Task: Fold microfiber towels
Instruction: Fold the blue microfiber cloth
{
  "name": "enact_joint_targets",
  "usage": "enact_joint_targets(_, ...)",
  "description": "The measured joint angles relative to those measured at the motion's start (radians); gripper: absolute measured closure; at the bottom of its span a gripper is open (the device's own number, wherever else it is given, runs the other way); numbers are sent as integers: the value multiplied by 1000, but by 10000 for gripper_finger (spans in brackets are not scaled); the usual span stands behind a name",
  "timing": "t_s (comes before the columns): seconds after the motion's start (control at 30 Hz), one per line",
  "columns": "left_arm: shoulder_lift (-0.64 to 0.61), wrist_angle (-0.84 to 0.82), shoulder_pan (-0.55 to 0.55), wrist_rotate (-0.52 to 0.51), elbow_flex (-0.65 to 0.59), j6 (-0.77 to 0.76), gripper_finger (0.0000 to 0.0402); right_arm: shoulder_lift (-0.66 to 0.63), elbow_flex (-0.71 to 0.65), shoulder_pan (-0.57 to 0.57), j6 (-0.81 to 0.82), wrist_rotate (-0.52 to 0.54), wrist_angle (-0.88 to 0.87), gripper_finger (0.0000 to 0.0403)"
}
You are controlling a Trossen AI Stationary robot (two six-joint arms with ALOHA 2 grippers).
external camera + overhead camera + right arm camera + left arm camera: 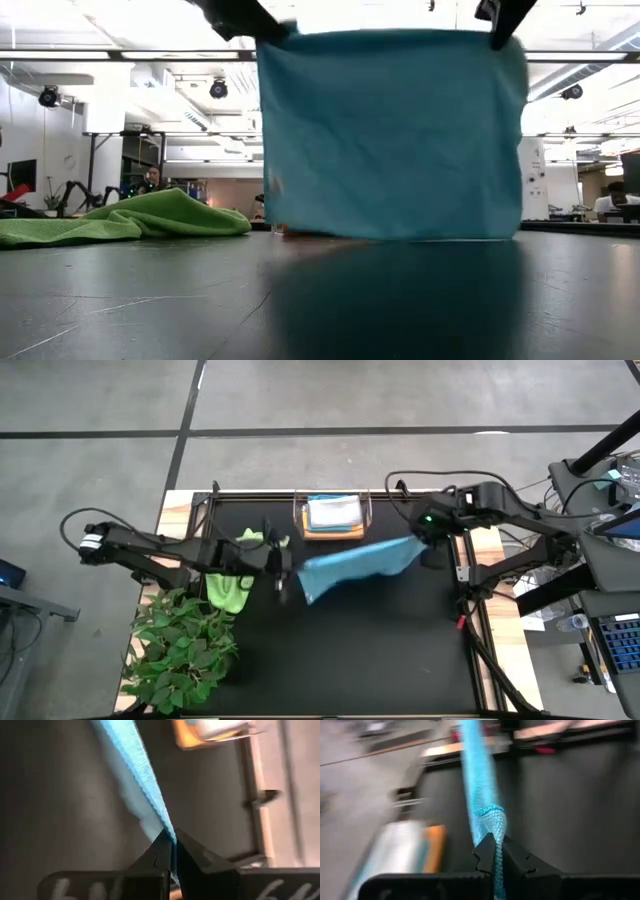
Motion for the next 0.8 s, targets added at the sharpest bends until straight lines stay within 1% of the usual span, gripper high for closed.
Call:
enact_joint_targets(0.07, 3, -4, -40, 62, -11, -1, 402, -20, -16, 48, 53, -59, 2, 394)
enact_joint_targets(0.1, 10, -9, -62, 78, -13, -2, 402, -30, -27, 79, 86, -83, 4, 394)
enact_joint_targets(0.2, 39, -6, -134, 79, -18, -12, 402, -51, -74, 188, 215, -115, 7, 394)
enact_joint_targets(0.33, 108, 22, -228, 80, -19, -87, 402, -70, -161, 366, 418, -120, 31, 394)
enact_joint_targets(0.47, 206, 44, -307, 83, -21, -216, 402, -65, -288, 559, 579, -152, 152, 394)
enact_joint_targets(0.6, 308, 130, -360, 93, -13, -268, 402, -38, -396, 710, 705, -233, 300, 394)
enact_joint_targets(0.7, 372, 194, -376, 155, -1, -298, 401, -14, -458, 783, 779, -284, 407, 394)
enact_joint_targets(0.8, 423, 321, -376, 235, 7, -349, 401, 3, -499, 816, 805, -365, 490, 394)
